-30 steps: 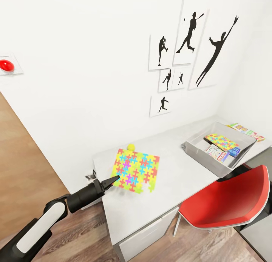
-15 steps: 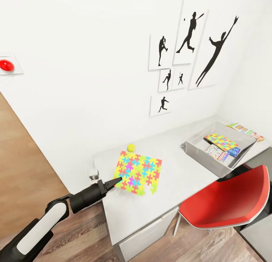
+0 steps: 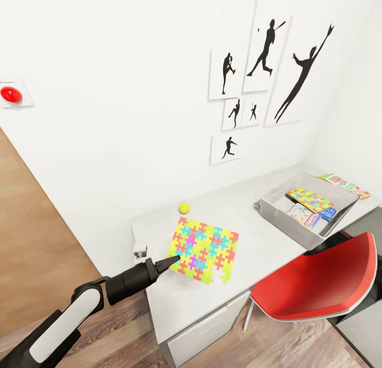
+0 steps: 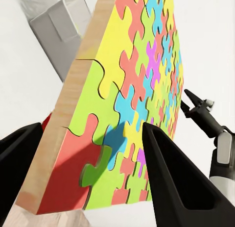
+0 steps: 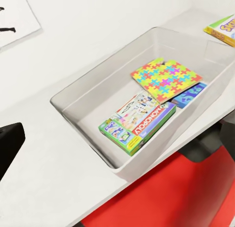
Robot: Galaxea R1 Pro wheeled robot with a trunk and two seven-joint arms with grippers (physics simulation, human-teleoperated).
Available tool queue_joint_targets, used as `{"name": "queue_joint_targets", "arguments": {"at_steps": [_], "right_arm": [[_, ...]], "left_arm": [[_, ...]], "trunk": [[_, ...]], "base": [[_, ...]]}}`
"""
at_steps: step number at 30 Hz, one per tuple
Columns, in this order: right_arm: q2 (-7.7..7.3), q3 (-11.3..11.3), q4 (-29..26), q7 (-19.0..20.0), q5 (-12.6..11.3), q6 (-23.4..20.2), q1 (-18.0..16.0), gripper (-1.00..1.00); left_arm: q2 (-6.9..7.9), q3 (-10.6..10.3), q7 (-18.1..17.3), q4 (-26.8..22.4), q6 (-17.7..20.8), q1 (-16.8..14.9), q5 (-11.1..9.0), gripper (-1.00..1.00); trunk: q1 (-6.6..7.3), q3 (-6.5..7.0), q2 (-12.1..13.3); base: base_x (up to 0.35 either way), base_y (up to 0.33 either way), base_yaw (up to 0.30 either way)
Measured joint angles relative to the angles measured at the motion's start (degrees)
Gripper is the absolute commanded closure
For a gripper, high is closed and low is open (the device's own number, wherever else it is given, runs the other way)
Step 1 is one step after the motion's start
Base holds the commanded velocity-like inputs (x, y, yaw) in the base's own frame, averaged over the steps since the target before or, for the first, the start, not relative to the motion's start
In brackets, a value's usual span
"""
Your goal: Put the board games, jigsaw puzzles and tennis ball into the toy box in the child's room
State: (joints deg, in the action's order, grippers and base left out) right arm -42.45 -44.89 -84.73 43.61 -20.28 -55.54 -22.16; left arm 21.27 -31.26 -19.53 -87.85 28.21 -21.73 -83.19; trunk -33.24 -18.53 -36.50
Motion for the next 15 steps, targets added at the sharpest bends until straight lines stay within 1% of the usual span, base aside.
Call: {"name": "queue_joint_targets", "arguments": {"at_steps": [7,15], "right_arm": [[0.0,0.0,0.0,0.0,0.0,-0.1,0.0,-1.0],[0.0,0.0,0.0,0.0,-0.1,-0.4,0.0,-1.0]], "left_arm": [[-0.64,0.4,0.1,0.1,0.1,0.0,-0.1,1.0],[-0.95,0.9,0.2,0.2,0.2,0.0,-0.2,1.0]], "trunk": [[1.54,1.26,2.8],[3.3,2.84,6.0]], "base": [[0.0,0.0,-0.019],[0.0,0.0,-0.106]]}}
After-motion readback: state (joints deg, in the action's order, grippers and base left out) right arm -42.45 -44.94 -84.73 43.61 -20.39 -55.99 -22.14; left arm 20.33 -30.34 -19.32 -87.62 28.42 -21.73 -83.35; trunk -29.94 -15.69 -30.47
